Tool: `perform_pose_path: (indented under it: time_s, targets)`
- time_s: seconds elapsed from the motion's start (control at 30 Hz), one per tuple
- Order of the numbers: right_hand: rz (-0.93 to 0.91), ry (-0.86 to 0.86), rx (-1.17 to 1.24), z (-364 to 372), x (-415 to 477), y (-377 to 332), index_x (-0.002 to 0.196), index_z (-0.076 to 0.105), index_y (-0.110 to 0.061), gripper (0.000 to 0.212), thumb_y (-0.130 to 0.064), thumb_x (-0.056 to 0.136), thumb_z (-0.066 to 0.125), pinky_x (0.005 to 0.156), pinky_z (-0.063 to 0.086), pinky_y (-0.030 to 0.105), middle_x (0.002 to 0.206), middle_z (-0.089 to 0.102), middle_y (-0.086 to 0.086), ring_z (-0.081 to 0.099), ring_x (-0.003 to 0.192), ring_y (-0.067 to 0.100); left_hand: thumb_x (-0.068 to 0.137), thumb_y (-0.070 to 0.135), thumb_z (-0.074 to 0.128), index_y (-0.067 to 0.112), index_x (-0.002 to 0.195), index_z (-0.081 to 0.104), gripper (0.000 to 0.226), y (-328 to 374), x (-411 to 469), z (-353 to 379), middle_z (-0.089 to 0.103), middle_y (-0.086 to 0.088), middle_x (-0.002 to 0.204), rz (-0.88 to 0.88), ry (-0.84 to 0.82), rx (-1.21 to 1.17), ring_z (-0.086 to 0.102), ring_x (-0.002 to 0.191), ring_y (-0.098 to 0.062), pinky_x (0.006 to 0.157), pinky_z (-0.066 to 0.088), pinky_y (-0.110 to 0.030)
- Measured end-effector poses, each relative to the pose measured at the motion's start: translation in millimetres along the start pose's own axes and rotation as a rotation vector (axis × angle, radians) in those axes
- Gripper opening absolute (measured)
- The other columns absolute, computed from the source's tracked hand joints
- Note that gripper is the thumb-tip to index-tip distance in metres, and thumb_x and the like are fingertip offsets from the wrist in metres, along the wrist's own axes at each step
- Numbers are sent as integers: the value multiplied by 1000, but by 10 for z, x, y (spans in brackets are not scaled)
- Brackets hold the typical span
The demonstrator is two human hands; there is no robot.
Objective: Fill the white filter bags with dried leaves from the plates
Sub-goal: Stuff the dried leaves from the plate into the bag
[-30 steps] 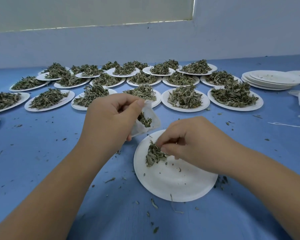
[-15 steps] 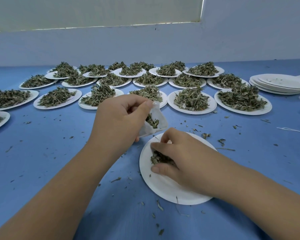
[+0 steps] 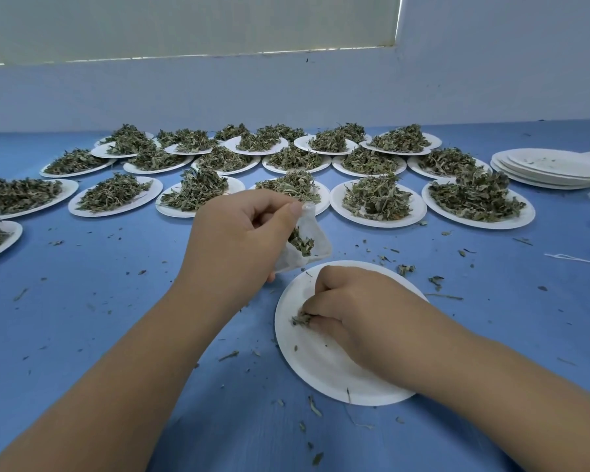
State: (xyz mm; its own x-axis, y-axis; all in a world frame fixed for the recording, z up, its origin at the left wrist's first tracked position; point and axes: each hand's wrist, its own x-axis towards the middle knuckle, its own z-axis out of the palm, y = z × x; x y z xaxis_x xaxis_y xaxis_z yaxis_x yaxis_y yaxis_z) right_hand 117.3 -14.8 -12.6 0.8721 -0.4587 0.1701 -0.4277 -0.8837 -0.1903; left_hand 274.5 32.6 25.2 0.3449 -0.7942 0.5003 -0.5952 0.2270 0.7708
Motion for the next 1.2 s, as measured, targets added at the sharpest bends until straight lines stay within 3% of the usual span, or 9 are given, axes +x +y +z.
perform_pose_path:
  time_s: [0.13, 0.3, 0.43, 0.57, 0.67, 0.8, 1.03, 1.13, 1.2]
  targets:
    - [-15, -4, -41, 37, -4, 20, 113, 64, -27, 29, -9, 93, 51, 74, 49, 38, 98, 47, -6, 54, 85, 20, 91, 20, 64, 24, 73, 72, 20, 7, -5, 0, 53, -12, 52, -8, 1, -16, 46, 35, -14, 38, 41, -18]
    - [15, 7, 137, -131, -75, 103, 103, 70, -21, 19, -24, 97, 53, 83, 41, 27, 97, 58, -7, 53, 90, 9, 90, 20, 64, 24, 74, 72, 18, 18, -17, 5, 55, -10, 53, -10, -1, -18, 47, 35, -13, 38, 42, -18]
    - [153, 125, 426, -381, -152, 185, 82, 70, -30, 9, -26, 88, 65, 70, 43, 17, 82, 62, -13, 57, 79, 4, 90, 20, 65, 22, 76, 73, 16, 15, -14, 24, 55, -8, 54, -8, 9, 2, 48, 41, -22, 42, 43, -23]
    - [164, 226, 560, -449, -151, 185, 78, 70, -31, 9, -27, 85, 66, 61, 42, 17, 78, 61, -11, 55, 69, 10, 89, 20, 65, 23, 76, 72, 16, 24, -38, 64, 56, -1, 54, 14, -9, 42, 46, 41, -13, 43, 40, -21]
    - [151, 330, 528, -399, -120, 151, 78, 70, -23, 8, -25, 85, 66, 60, 40, 17, 75, 58, -5, 54, 70, 13, 89, 21, 65, 24, 77, 72, 14, 39, -67, 100, 57, -4, 58, 38, -32, 60, 49, 44, -17, 44, 41, -25]
    - [132, 461, 386, -320, -76, 116, 80, 69, -24, 9, -17, 87, 68, 63, 37, 14, 71, 55, -7, 51, 73, 8, 89, 20, 65, 23, 80, 73, 13, 47, -98, 136, 54, -1, 56, 60, -56, 62, 48, 44, -13, 44, 38, -20]
    - [120, 501, 121, -266, -59, 18, 87, 70, -19, 9, -10, 83, 70, 60, 39, 19, 67, 52, -6, 45, 67, 11, 89, 21, 65, 27, 78, 75, 15, 77, -115, 164, 55, 3, 52, 33, -82, 14, 45, 42, -2, 44, 36, -12]
    - [141, 459, 38, -269, -44, -18, 87, 72, -14, 5, -14, 87, 67, 56, 47, 39, 71, 55, 1, 53, 65, 22, 89, 22, 65, 26, 79, 75, 15, 91, -124, 172, 57, 2, 55, 23, -98, 18, 46, 42, -1, 45, 38, -12]
    - [146, 454, 17, -272, -34, -45, 87, 70, -15, 5, -18, 87, 66, 54, 44, 34, 70, 52, -3, 52, 64, 18, 89, 21, 65, 25, 78, 75, 15, 99, -129, 175, 58, 2, 56, 29, -97, 24, 47, 43, -1, 46, 37, -10]
